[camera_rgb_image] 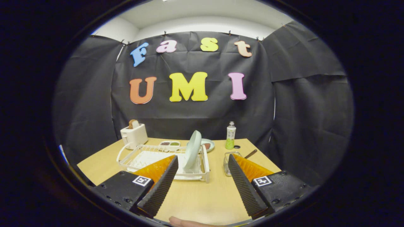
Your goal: Take the plate from the dish rack, then take the spoon from the basket and place it into the plate.
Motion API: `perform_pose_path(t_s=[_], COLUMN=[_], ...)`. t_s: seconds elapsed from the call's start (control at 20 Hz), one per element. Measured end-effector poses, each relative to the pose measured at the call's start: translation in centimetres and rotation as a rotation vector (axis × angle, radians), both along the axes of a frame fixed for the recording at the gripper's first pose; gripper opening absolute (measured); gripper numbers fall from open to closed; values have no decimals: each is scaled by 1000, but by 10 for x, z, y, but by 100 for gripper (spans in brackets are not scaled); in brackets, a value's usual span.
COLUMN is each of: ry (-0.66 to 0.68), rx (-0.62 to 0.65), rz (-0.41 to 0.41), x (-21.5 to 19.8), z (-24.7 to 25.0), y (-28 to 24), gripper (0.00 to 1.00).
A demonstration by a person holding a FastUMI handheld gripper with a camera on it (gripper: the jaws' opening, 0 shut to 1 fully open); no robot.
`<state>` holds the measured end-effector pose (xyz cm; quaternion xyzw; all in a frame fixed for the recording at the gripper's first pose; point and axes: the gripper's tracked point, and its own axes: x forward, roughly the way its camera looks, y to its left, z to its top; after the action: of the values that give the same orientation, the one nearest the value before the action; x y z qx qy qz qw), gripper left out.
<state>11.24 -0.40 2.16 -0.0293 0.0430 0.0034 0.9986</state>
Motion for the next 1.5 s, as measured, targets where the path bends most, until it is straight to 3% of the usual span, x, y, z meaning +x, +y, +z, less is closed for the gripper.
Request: perform_pose_path(t_s=[0.45, 0.7, 0.8, 1.0, 1.15, 1.3, 1.5], ry=[232, 404, 461, 614, 711, 776, 817], rx=[-82, -150, -141, -90, -172, -253, -267], rz=[8, -47, -76, -48, -68, -174, -259], x=[129, 188, 204, 221, 228, 240, 258], z=[30, 25, 21, 16, 20, 19, 22], y=[26, 27, 23, 38, 44, 33, 23], gripper=[100, 100, 99, 97, 90, 83, 73])
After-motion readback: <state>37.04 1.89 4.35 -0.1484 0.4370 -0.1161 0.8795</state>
